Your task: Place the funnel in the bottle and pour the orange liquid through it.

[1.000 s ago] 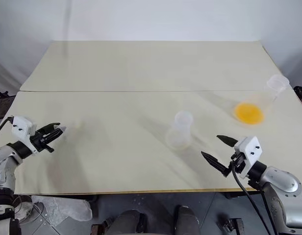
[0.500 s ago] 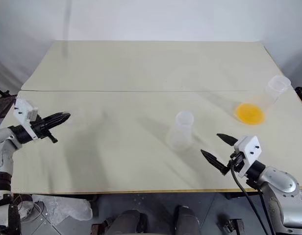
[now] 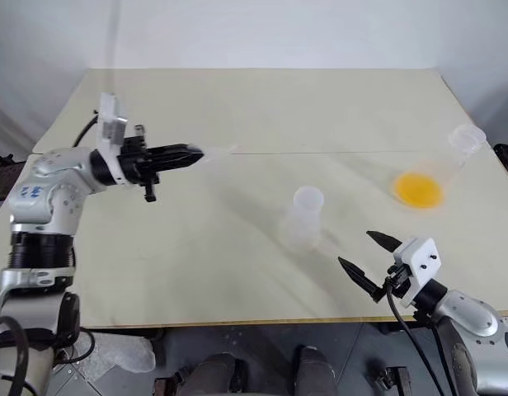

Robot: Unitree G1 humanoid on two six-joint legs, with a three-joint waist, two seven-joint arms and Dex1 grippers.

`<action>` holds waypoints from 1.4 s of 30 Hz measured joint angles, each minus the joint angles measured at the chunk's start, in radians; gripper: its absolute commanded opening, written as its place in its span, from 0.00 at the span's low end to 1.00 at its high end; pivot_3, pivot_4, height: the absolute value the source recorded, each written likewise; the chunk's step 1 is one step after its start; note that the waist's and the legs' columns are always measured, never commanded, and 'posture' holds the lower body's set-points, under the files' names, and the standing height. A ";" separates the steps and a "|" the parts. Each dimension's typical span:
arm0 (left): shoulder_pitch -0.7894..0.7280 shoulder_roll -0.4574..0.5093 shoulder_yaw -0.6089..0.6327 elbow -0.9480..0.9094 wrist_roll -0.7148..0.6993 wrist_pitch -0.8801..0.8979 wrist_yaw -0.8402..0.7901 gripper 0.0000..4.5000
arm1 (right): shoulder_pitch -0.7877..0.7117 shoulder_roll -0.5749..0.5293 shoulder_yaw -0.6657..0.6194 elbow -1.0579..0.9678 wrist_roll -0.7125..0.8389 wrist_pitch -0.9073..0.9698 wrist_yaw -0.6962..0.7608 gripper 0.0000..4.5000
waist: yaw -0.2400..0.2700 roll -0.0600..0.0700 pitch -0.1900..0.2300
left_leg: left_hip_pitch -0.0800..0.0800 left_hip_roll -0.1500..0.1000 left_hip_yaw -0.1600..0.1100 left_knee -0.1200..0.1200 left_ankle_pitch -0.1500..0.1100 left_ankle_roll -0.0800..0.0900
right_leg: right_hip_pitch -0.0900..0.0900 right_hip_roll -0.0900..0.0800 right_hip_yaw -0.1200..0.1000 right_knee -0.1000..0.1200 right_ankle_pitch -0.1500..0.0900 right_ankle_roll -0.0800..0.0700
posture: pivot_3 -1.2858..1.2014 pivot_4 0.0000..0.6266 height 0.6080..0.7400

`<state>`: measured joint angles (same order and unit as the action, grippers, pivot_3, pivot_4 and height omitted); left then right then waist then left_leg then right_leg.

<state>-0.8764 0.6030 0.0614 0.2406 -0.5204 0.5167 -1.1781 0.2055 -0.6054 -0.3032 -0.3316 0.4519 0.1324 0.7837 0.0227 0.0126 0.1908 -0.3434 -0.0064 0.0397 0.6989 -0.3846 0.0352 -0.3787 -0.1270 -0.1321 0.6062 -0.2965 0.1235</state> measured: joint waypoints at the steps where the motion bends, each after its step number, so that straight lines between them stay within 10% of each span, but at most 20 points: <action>1: -0.022 -0.011 -0.009 0.000 -0.006 0.021 -0.013 0.01 | 0.007 0.001 -0.007 -0.009 0.000 0.000 -0.005 1.00 | 0.001 0.000 0.000 | 0.000 0.000 0.000 0.000 0.000 0.000 | 0.000 0.000 0.000 0.000 0.000 0.000 | 0.52 0.24 1.00; 24: -0.438 -0.061 -0.344 0.198 0.083 0.289 -0.316 0.01 | 0.118 0.051 -0.041 -0.103 -0.005 -0.005 -0.075 1.00 | 0.004 0.000 0.000 | -0.002 0.000 0.000 0.001 0.000 0.000 | 0.000 0.003 0.001 -0.003 0.000 0.000 | 0.52 0.24 1.00; 42: -0.520 -0.199 -0.423 0.339 0.193 0.168 -0.323 0.01 | 0.143 0.074 -0.032 -0.152 -0.021 -0.019 -0.099 1.00 | 0.005 0.000 0.000 | -0.014 -0.001 0.002 0.006 0.001 0.002 | -0.014 0.002 0.004 0.004 0.000 0.001 | 0.52 0.24 1.00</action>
<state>-1.3962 0.4042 -0.3614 0.5800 -0.3272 0.6845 -1.5008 0.3486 -0.5317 -0.3350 -0.4835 0.4309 0.1130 0.6847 0.0273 0.0122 0.1912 -0.3574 -0.0073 0.0421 0.7046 -0.3831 0.0372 -0.3925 -0.1250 -0.1286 0.6098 -0.2963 0.1245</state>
